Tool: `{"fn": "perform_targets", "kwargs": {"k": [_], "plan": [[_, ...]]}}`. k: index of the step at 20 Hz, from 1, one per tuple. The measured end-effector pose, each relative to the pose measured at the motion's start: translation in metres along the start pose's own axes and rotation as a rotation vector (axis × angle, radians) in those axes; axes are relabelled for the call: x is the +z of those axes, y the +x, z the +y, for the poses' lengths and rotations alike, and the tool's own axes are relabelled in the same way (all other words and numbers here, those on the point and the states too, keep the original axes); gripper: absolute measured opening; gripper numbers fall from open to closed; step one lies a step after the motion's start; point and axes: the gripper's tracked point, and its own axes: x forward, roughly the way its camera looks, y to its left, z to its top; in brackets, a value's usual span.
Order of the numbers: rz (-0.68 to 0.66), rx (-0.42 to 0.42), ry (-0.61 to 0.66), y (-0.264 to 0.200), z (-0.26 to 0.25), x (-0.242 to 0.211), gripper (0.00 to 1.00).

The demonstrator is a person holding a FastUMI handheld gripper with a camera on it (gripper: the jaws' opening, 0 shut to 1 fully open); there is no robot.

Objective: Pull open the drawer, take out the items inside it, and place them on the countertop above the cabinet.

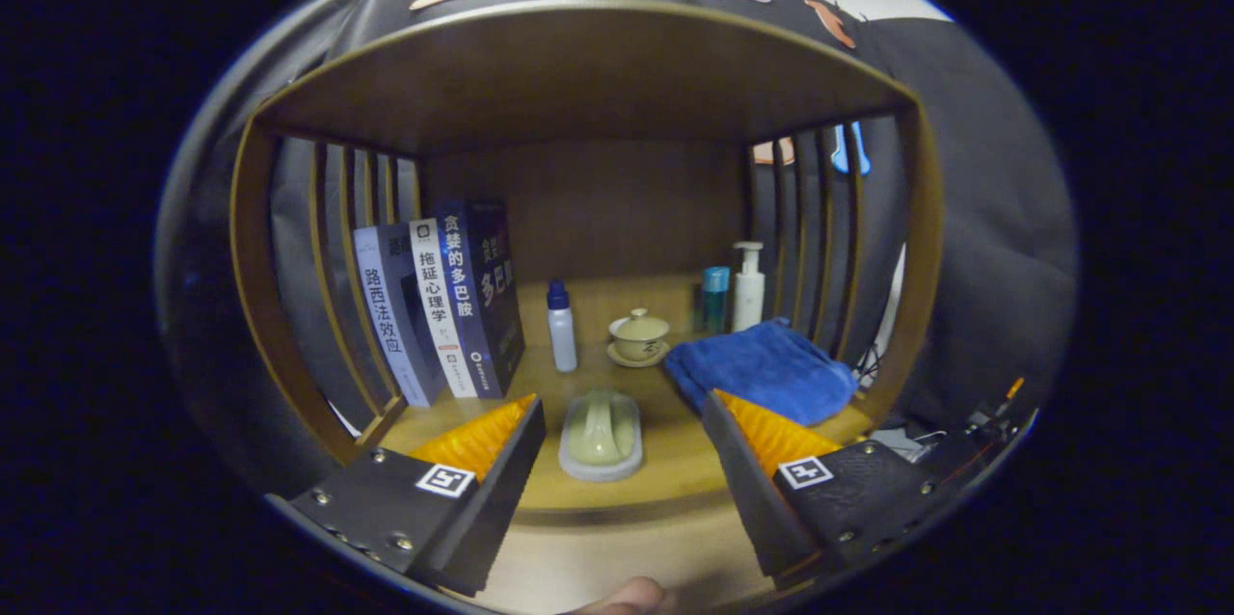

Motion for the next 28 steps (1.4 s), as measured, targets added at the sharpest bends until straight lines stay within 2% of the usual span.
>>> {"fn": "perform_targets", "kwargs": {"k": [4,11,19,22,24,28], "plan": [[-0.047,-0.022,-0.03,-0.06,-0.016,0.009,0.99],[-0.083,0.012,-0.06,-0.129,-0.021,-0.001,0.99],[-0.036,0.053,-0.06,-0.164,-0.029,-0.09,0.99],[0.007,0.028,-0.08,-0.166,-0.034,-0.135,0.99],[0.044,0.053,-0.054,-0.165,-0.024,-0.169,0.99],[0.033,0.086,-0.053,-0.162,-0.018,-0.208,0.99]]}}
